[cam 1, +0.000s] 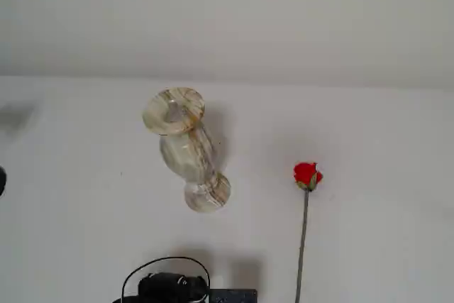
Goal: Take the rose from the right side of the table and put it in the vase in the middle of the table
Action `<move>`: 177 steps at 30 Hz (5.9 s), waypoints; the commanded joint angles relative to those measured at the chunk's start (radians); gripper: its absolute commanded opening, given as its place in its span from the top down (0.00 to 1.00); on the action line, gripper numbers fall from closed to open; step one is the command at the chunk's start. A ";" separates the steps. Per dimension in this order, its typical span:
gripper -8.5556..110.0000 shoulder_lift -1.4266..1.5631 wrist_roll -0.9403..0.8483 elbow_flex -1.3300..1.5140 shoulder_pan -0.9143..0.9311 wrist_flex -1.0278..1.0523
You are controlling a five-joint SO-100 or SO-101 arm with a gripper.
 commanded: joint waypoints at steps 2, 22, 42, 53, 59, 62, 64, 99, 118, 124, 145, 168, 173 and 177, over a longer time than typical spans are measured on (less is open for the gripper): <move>0.93 0.011 0.003 0.000 -0.003 0.000; 0.93 0.012 -0.035 0.000 -0.074 -0.002; 0.93 0.012 0.021 0.018 -0.080 -0.084; 0.75 -0.140 0.249 -0.055 -0.046 -0.523; 0.72 -0.810 0.485 -0.528 0.028 -0.589; 0.69 -1.020 0.595 -0.732 0.048 -0.558; 0.68 -1.172 0.673 -0.891 0.058 -0.483; 0.72 -2.976 1.017 -3.163 0.230 0.339; 0.83 -3.074 1.003 -3.131 0.212 0.334; 0.93 -3.073 0.940 -3.131 0.209 0.368; 0.93 -2.499 1.043 -3.227 0.268 0.382; 0.93 -2.109 1.135 -3.227 -0.074 -0.015; 0.93 -2.065 1.173 -3.229 -0.170 -0.072; 0.93 -2.008 1.195 -3.229 -0.270 -0.132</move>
